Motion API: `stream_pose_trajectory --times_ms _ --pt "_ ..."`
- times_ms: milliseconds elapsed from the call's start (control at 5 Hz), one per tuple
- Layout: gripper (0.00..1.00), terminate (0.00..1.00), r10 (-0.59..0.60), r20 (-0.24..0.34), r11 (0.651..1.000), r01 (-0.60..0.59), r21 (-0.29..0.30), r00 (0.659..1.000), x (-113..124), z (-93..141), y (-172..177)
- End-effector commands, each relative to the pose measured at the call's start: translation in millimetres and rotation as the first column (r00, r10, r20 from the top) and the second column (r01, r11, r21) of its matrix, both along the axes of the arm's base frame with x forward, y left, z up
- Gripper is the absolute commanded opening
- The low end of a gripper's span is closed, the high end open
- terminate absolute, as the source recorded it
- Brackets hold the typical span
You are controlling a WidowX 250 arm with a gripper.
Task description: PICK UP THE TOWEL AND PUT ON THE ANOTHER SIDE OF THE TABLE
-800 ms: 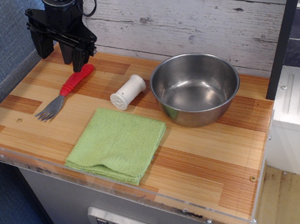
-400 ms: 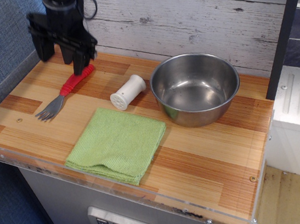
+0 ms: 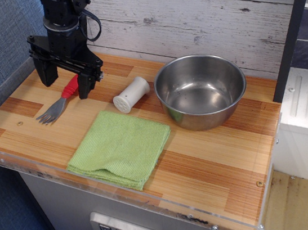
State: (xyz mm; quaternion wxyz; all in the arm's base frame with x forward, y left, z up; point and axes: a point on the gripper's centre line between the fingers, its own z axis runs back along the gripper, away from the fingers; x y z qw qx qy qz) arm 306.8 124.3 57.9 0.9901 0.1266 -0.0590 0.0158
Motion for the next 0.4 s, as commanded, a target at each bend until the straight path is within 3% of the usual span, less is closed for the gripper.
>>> stream_pose_trajectory --times_ms 0,200 --pt "1.00 0.00 -0.045 0.095 0.999 0.048 -0.021 0.994 -11 27 -27" --pt "1.00 0.00 -0.091 0.089 0.995 0.095 -0.042 0.992 -18 25 -49"
